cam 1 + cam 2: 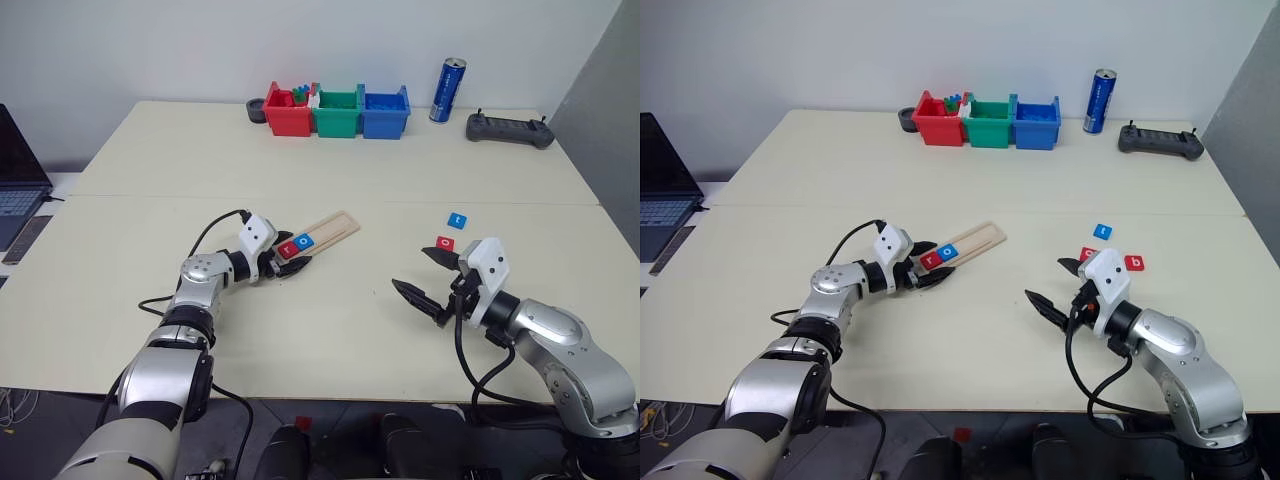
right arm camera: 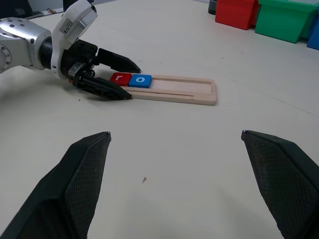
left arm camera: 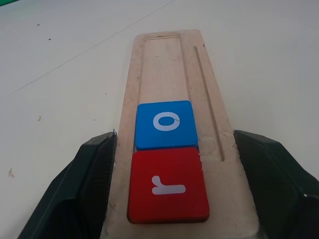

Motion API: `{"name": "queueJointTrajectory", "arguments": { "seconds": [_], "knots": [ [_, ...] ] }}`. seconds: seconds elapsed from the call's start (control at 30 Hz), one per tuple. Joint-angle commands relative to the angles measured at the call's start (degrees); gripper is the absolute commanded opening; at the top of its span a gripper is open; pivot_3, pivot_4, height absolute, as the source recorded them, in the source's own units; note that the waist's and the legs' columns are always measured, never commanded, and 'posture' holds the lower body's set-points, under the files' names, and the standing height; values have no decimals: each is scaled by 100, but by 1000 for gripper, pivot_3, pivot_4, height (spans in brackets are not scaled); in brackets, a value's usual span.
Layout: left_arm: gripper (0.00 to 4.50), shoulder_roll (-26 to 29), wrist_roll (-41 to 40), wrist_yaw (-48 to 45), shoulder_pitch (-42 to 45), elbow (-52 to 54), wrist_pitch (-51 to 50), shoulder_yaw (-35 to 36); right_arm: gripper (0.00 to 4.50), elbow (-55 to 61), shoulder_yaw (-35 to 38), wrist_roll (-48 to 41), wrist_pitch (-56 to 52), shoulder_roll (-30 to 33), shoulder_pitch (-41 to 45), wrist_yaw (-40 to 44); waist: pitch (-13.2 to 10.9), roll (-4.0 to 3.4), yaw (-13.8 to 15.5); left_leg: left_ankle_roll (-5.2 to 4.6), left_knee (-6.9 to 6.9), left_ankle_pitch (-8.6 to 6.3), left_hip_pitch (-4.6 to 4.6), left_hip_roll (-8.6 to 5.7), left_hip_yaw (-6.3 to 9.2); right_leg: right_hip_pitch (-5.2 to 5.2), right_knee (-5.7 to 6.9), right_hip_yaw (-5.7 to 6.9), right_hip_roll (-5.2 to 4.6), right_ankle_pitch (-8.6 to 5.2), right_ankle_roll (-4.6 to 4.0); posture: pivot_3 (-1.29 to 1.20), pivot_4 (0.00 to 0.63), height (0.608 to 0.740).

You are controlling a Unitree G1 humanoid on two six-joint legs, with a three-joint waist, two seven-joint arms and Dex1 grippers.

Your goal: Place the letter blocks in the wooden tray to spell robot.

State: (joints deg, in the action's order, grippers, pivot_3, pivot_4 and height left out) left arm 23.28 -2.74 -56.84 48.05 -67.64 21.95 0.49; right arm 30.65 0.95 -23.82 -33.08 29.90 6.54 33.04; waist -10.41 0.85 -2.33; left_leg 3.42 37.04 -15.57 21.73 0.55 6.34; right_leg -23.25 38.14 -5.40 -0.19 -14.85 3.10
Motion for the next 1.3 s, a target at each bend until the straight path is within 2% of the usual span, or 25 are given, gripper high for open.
{"name": "queueJointTrajectory", "arguments": {
  "seconds": [0.03,0.17,0.67,0.97,1.3],
  "knots": [
    [3380,-22,104,18,-3,-49,-14,-27,4500,184,108,-87,22,-11,110,-52,0,0,-3,0,0,0,0,0,0,0,0,0,0,0,0,0,150,740],
    [3380,-143,97,-71,-32,84,103,-79,4500,208,158,-119,25,35,95,-45,0,0,-2,0,1,0,1,0,1,0,0,0,0,0,0,0,150,740],
    [3380,-1020,-56,-1703,-468,1230,267,-694,4500,258,524,-232,377,691,-506,650,0,1,42,0,1,0,5,-5,1,0,-2,0,-4,1,1,0,150,740],
    [3380,-1434,40,-1419,-206,856,405,-779,4500,415,582,-207,403,558,-715,440,0,2,47,-1,4,0,4,-6,-1,3,-3,-3,-4,1,2,0,150,740],
    [3380,-1507,35,-1411,-183,743,553,-773,4500,488,607,-221,371,536,-763,325,0,2,46,0,4,0,3,-7,0,3,-1,-3,-3,2,3,0,150,740]
  ]
}}
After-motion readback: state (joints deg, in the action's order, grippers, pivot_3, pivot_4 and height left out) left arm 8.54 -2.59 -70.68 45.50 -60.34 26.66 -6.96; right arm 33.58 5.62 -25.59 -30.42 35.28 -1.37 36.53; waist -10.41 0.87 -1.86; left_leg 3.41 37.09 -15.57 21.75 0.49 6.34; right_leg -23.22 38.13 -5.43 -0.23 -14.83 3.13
